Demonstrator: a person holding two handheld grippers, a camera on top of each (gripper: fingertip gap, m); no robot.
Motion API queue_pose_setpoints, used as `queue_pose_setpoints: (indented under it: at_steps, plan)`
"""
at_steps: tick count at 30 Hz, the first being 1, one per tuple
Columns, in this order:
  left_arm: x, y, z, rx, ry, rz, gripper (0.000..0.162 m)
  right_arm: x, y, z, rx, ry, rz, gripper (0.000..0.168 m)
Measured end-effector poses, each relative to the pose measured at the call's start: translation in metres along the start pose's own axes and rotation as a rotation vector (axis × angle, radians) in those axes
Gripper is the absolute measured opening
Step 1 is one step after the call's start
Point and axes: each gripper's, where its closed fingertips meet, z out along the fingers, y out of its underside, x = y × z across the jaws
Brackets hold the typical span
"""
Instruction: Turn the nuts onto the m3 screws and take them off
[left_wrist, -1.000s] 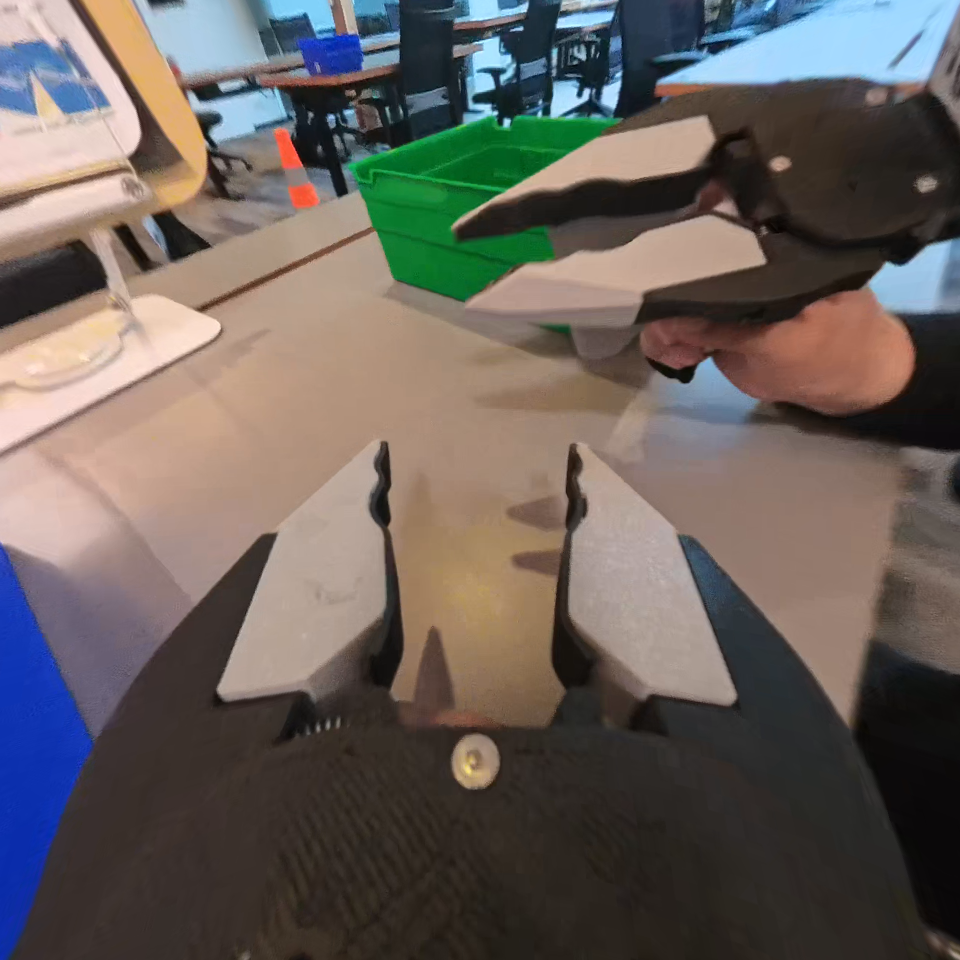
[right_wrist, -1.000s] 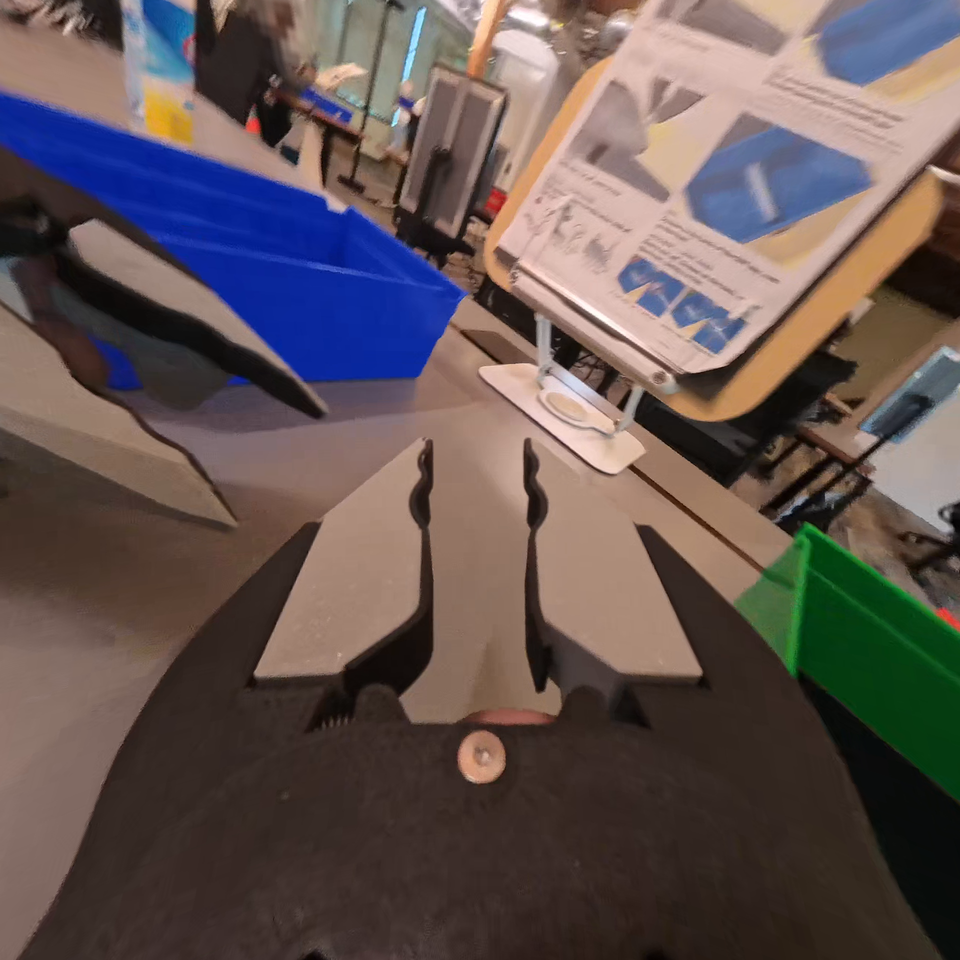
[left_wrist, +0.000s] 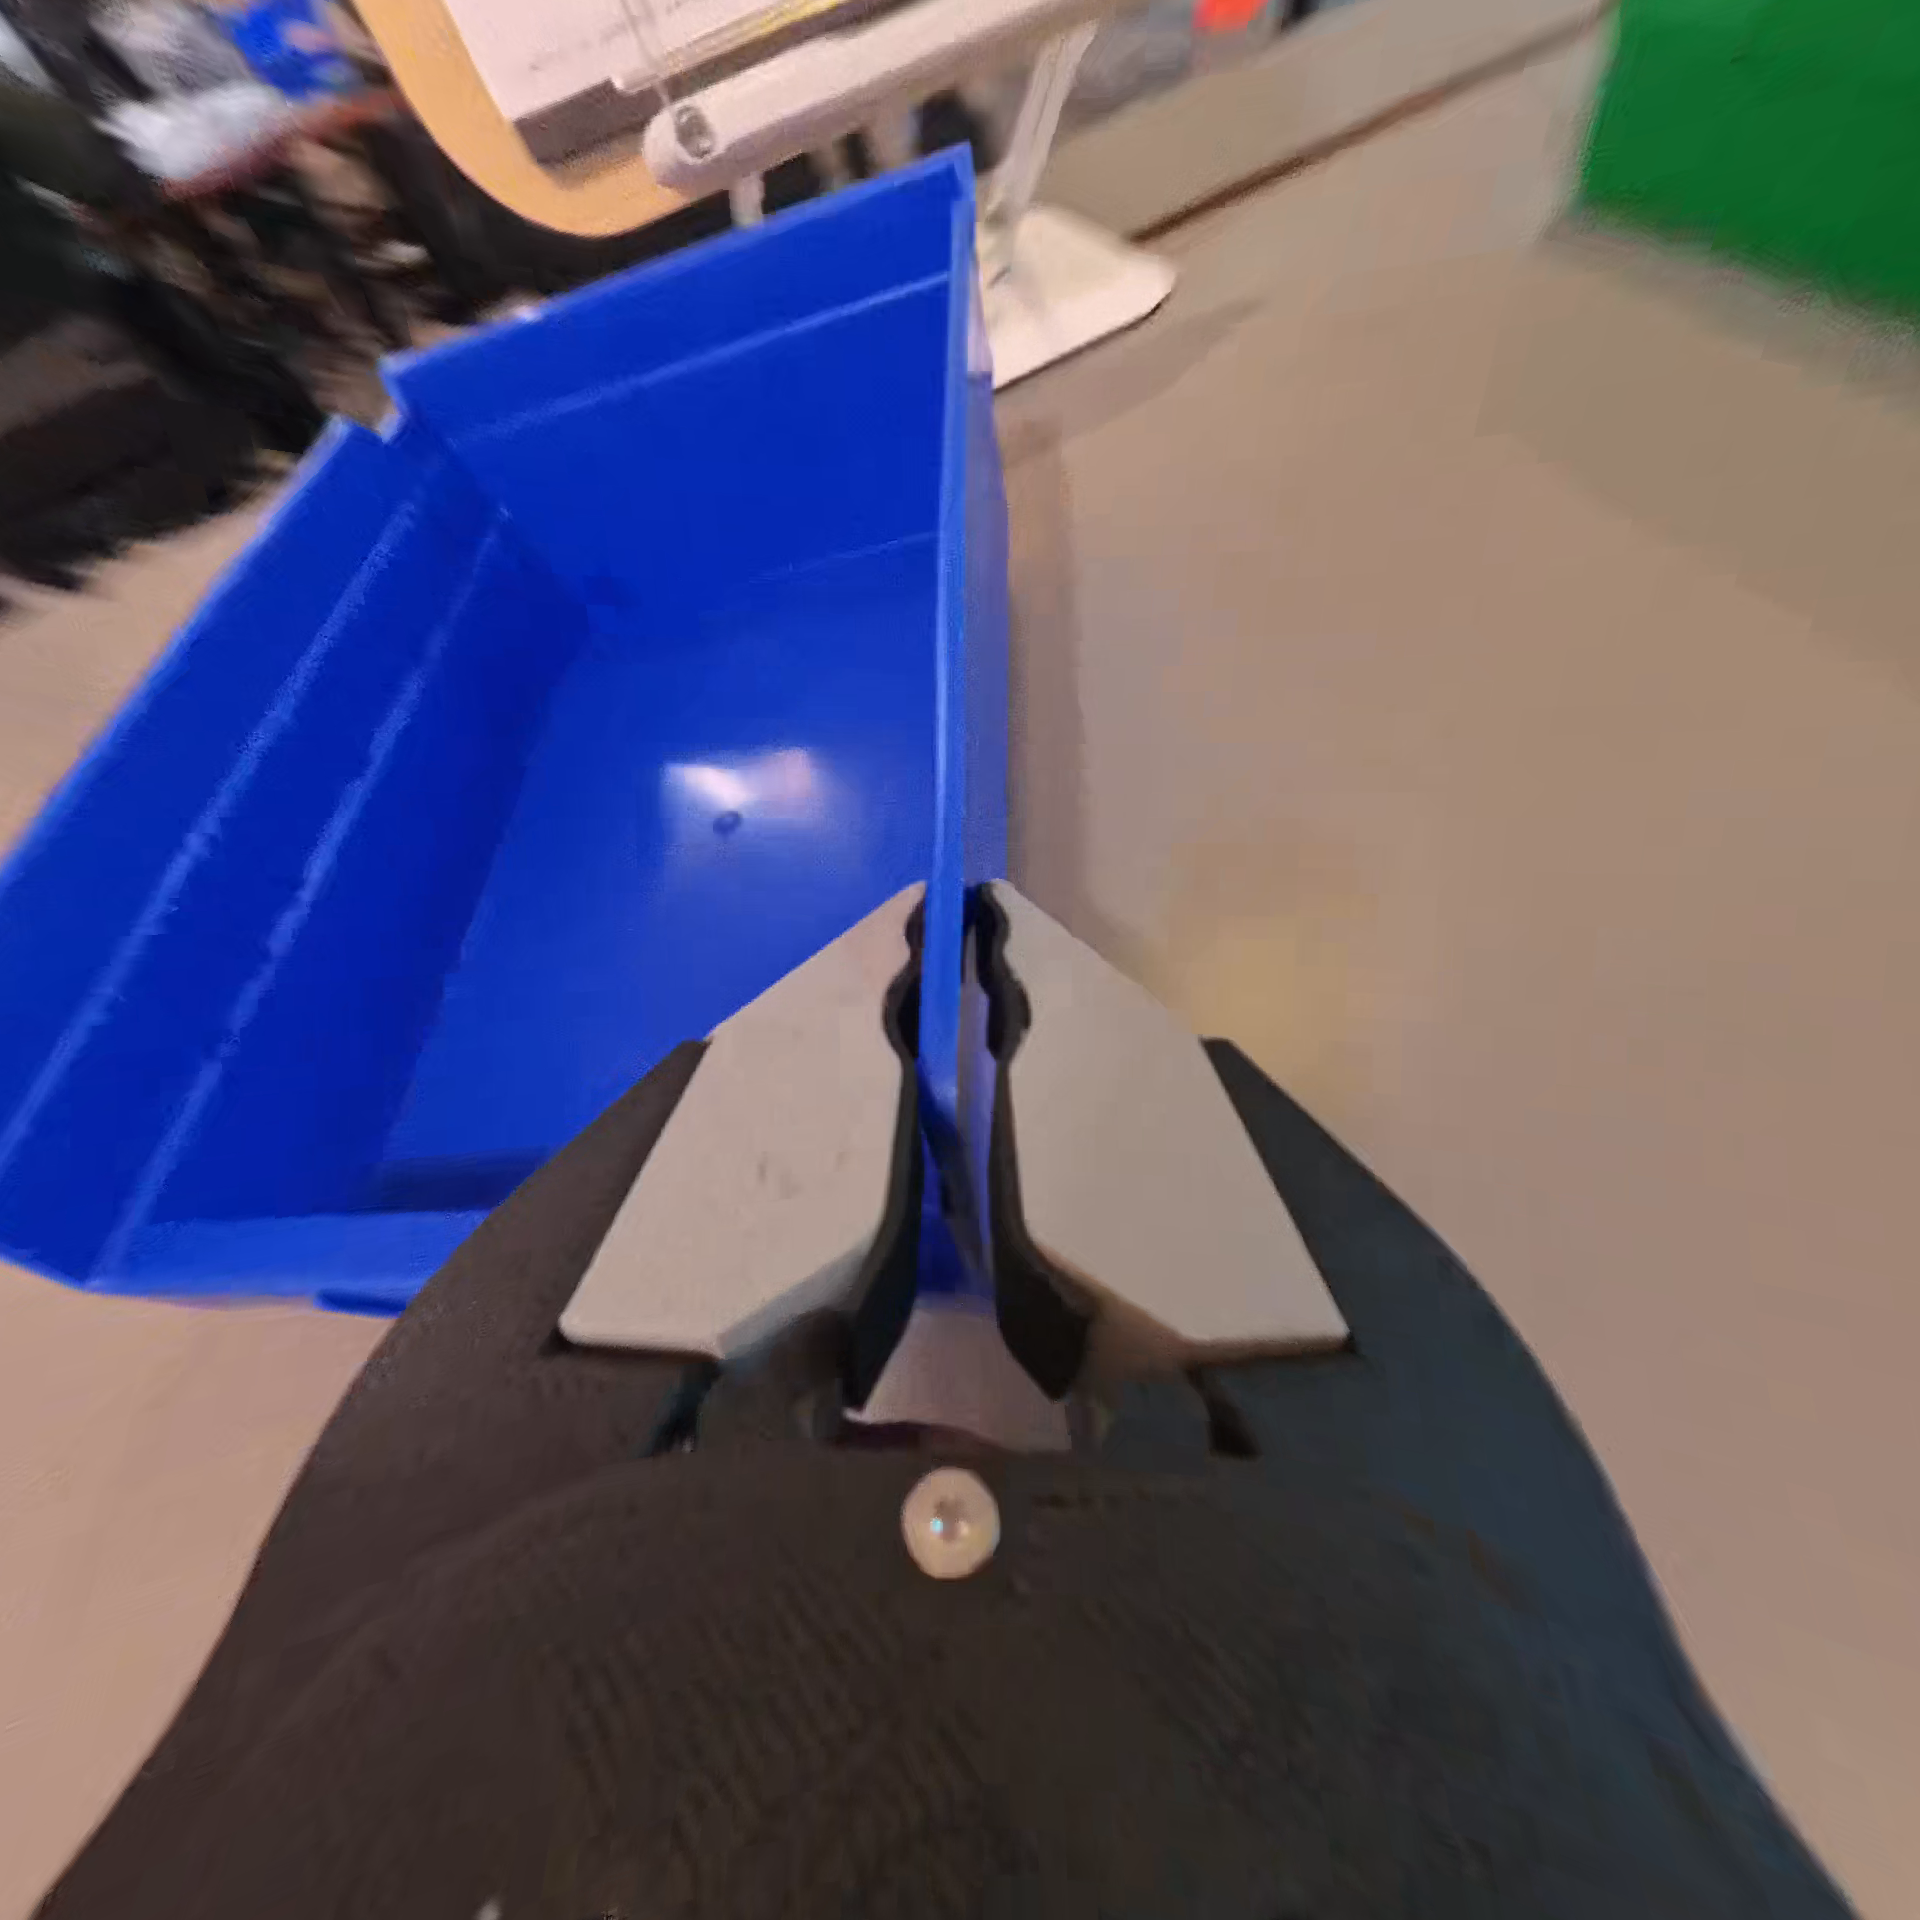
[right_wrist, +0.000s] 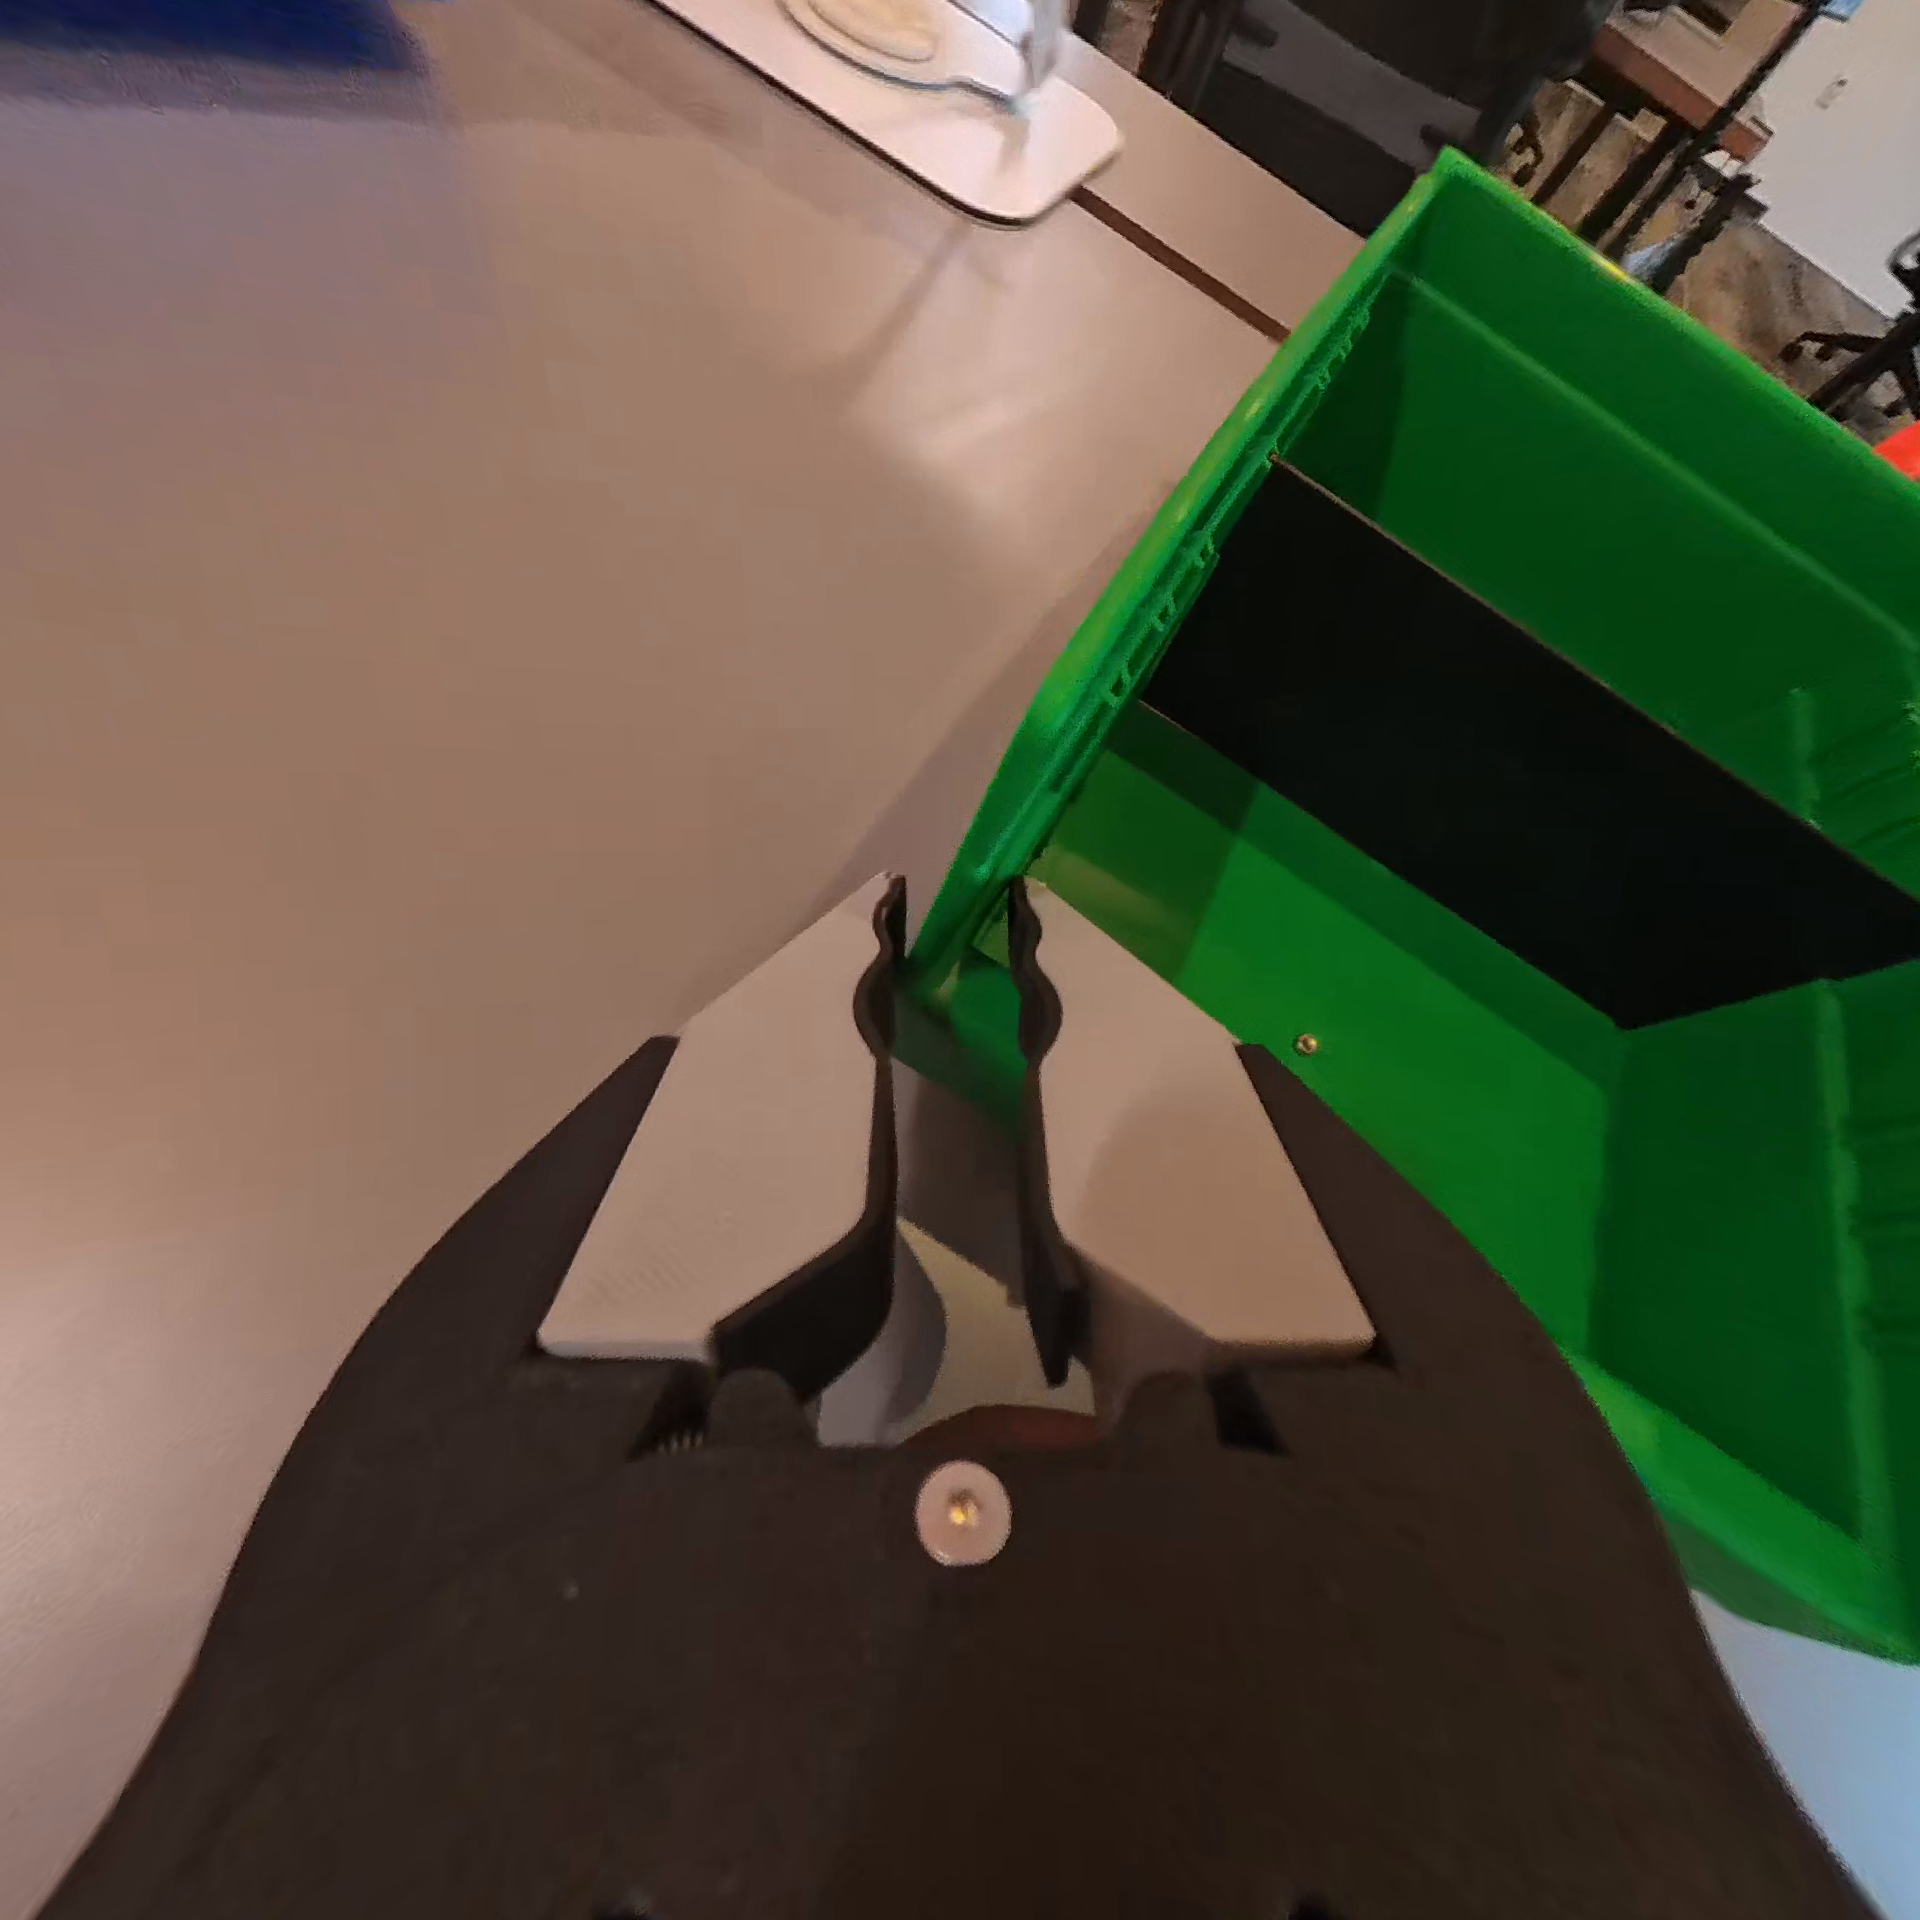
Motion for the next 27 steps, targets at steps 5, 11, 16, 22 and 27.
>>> queue_pose_setpoints:
  at_steps: [5, 11, 16, 22, 27]
  plan:
    - [-0.019, -0.034, -0.049, 0.194, 0.089, -0.161, 0.004, -0.063, -0.022, -0.002, 0.013, -0.107, -0.016, 0.019]
    - [-0.046, -0.062, -0.118, 0.296, 0.041, -0.164, 0.004, -0.176, -0.071, 0.008, 0.033, -0.261, -0.016, 0.02]
    - [-0.058, -0.074, -0.167, 0.339, -0.001, -0.156, 0.004, -0.289, -0.131, 0.035, 0.023, -0.381, -0.076, 0.023]
    - [-0.078, -0.082, -0.203, 0.362, -0.104, -0.148, 0.004, -0.409, -0.209, 0.063, 0.112, -0.58, 0.067, 0.029]
    - [-0.085, -0.088, -0.216, 0.375, -0.138, -0.127, 0.004, -0.426, -0.23, 0.025, 0.241, -0.694, 0.03, 0.031]
